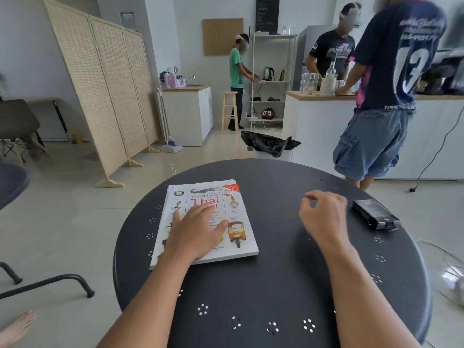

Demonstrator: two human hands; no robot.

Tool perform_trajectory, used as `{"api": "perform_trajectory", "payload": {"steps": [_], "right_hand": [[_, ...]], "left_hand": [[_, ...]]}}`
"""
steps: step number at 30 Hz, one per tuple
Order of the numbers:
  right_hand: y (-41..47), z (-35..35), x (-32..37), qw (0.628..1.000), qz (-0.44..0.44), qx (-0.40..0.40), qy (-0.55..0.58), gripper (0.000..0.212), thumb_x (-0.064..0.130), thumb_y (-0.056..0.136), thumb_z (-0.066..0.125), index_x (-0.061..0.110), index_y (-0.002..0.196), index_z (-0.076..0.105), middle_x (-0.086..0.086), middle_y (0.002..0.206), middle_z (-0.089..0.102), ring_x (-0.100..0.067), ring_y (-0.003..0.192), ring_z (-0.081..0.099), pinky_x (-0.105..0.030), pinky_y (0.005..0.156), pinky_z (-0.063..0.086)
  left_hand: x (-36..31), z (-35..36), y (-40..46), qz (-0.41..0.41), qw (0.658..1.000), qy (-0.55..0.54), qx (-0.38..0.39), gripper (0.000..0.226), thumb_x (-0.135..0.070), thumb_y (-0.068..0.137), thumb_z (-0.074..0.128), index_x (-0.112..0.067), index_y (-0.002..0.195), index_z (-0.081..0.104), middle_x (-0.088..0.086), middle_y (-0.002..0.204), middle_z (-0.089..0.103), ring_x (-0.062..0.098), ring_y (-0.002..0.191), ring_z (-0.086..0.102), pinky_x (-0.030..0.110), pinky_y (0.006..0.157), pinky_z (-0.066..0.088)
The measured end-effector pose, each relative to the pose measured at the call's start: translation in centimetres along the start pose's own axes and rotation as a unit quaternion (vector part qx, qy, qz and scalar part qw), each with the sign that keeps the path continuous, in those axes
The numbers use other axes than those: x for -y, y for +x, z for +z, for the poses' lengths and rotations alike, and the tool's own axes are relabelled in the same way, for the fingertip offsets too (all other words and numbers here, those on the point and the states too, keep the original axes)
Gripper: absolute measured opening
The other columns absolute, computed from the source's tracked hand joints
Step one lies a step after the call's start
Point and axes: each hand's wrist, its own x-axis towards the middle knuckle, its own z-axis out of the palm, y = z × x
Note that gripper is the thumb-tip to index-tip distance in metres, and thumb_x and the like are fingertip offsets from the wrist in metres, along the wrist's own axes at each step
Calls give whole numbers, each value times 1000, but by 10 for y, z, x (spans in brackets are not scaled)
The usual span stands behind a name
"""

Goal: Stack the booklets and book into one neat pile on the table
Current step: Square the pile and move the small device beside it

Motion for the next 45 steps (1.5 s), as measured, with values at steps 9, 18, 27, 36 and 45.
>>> {"api": "perform_trajectory", "payload": {"steps": [9,18,27,36,45], "right_hand": [[7,-10,-28,962,218,73,-147,62,31,88,57,9,145,43,-20,165,16,-36,155,-5,-60,120,-9],[5,-5,-24,962,197,81,-170,74,33,86,57,8,151,32,-22,149,33,-39,144,21,-56,120,4],[0,2,-20,982,112,86,-122,49,47,90,61,11,124,59,-19,139,40,-42,135,32,-45,121,18],[-3,6,-17,997,58,49,-2,9,12,89,59,19,94,64,1,112,57,-30,124,37,-33,90,39],[-7,9,-17,975,94,114,-167,53,51,93,58,13,130,56,-21,137,52,-40,132,43,-45,117,26]], "left_hand": [[2,2,1,0,1000,-19,-6,70,-67,93,32,-29,152,34,-12,162,27,10,151,16,52,123,1],[0,0,0,-2,1000,-19,-7,69,-66,94,33,-29,151,35,-11,162,27,11,151,17,52,123,3],[-1,-2,-2,-3,1000,-22,-7,68,-66,94,34,-29,151,35,-11,162,28,11,151,18,51,123,3],[-1,-1,-1,-3,1000,-28,-11,68,-65,94,35,-28,150,36,-11,161,30,11,151,19,51,123,4],[1,1,0,0,1000,-28,-11,68,-66,93,35,-29,150,37,-11,161,30,11,150,21,51,123,5]]}}
